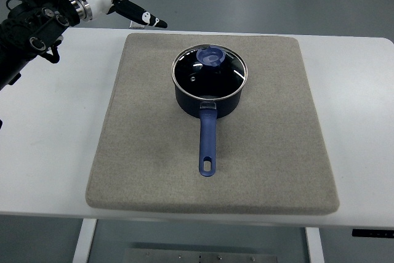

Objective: Open pot lid and place left with left hand
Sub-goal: 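Move the left hand over the pot toward the blue lid knob, then lower the left hand and close its fingers around the blue knob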

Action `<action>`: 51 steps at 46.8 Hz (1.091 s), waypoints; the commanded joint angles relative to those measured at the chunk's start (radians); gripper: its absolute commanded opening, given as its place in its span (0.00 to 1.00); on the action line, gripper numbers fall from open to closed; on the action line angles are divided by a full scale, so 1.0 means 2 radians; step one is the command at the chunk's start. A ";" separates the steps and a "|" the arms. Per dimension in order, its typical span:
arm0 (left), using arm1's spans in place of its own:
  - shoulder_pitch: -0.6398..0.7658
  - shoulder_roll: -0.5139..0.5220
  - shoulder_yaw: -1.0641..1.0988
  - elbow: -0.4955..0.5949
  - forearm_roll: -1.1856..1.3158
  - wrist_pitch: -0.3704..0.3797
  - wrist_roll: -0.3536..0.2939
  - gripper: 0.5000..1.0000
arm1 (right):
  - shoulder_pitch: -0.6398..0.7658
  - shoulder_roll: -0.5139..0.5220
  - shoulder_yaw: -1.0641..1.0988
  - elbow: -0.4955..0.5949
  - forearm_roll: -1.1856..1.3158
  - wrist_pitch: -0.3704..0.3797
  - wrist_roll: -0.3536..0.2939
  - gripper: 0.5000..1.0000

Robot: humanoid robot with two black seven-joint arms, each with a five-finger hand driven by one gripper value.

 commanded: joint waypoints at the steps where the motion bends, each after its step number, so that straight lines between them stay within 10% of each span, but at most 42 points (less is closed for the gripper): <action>1: -0.025 -0.001 0.065 -0.006 0.001 0.000 0.000 0.98 | 0.001 0.000 -0.001 0.002 -0.001 0.000 -0.001 0.84; 17: -0.089 -0.024 0.247 -0.005 0.010 0.002 0.000 0.98 | 0.003 0.000 -0.002 0.008 -0.002 0.000 -0.001 0.84; 51: -0.115 -0.092 0.256 -0.031 0.067 0.005 0.000 0.97 | 0.009 0.000 -0.003 0.015 -0.002 0.000 -0.001 0.84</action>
